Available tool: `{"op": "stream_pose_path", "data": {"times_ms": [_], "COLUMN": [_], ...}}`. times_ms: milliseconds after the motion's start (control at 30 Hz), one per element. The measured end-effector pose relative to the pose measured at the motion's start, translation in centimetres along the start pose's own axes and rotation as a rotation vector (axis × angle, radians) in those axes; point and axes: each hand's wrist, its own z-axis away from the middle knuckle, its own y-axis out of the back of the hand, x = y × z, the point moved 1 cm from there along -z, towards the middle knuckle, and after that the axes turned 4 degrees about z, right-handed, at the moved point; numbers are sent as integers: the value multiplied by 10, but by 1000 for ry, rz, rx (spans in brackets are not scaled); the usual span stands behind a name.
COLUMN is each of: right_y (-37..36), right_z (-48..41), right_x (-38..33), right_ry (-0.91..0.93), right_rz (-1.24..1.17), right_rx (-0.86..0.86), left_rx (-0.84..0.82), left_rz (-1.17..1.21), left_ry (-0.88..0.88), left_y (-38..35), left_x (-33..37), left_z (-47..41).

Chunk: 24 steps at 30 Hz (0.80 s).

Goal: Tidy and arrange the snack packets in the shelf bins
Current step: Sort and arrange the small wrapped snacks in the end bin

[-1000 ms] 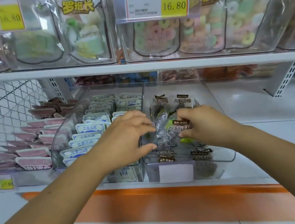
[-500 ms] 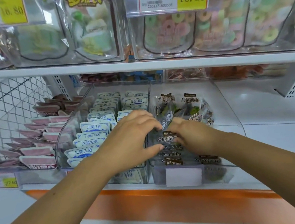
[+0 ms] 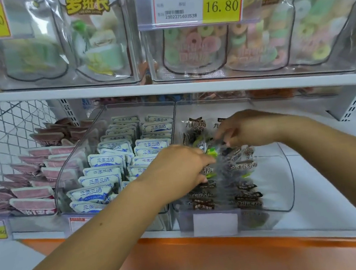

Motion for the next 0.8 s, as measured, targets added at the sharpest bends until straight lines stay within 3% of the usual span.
{"op": "stream_pose_path", "data": {"times_ms": [167, 333, 400, 500, 700, 800], "right_y": [-16, -20, -28, -49, -65, -65], "right_z": [-17, 24, 46, 48, 28, 28], "right_x": [2, -12, -23, -26, -30, -24], "right_ry": [-25, 144, 256, 273, 209, 174], "right_rz": [88, -39, -104, 39, 267, 163], "right_rx": [-118, 298, 253, 105, 121, 99], "left_rx": [-44, 8, 36, 43, -43, -86], "left_rz": [45, 123, 150, 182, 92, 41], "left_ry": [30, 63, 56, 45, -6, 7], "left_y": [-2, 1, 4, 8, 7, 2], "left_x": [-7, -10, -11, -12, -11, -8], "left_z": [0, 4, 8, 16, 23, 24]}}
